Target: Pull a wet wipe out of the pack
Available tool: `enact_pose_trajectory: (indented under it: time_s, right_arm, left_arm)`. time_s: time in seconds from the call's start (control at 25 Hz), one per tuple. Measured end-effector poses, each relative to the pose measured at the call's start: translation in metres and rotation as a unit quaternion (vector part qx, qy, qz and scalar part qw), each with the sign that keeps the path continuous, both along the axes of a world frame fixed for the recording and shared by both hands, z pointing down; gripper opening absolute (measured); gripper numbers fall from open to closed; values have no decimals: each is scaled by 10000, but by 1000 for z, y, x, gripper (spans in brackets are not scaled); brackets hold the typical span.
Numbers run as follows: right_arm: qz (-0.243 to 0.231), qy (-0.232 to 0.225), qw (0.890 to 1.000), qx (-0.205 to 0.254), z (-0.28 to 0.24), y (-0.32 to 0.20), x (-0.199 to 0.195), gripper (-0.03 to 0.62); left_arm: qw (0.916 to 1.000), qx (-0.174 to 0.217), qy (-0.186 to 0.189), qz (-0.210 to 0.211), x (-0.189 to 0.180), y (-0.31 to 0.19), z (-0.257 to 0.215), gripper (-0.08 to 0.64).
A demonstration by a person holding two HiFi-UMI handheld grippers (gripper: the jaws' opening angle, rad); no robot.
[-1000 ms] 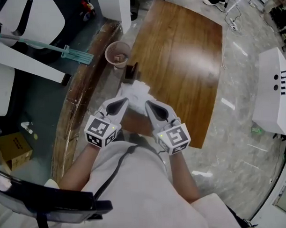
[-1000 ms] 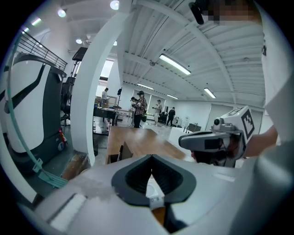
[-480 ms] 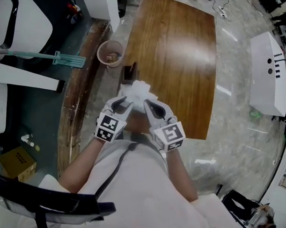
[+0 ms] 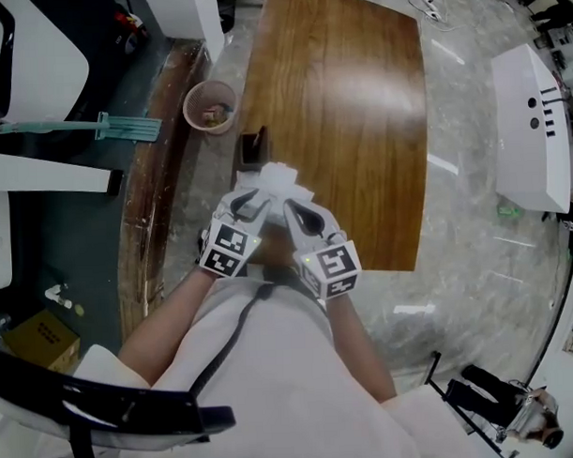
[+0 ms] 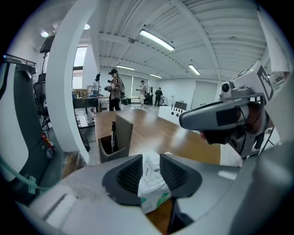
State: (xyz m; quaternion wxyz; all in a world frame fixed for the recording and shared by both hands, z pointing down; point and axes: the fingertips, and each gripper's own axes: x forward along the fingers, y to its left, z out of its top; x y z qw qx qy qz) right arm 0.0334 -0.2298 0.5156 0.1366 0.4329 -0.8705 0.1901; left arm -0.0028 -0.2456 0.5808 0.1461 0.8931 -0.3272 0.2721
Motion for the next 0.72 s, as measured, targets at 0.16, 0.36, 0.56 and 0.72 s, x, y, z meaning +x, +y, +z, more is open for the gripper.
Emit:
enact_pose_trajectory:
  time_s: [0.16,0.36,0.56,0.72]
  right_arm:
    - [100,30,9999,-38,3,-4,4,8]
    - [153,42,9998,-100,6,-6,5,8]
    - [120,88,9996,-238,11,-7,3,8]
    - [86,171,9994,-284,17,-10,1,8]
  left_arm:
    - [9999,-124,-1,87,5,2,10,97]
    - [9995,-241,-174,73,2,-1,22,65]
    - [9993,-275,-206,-161,-10,-8,26,5]
    - [9988,-374,-178,-269,-19,-13,25,6]
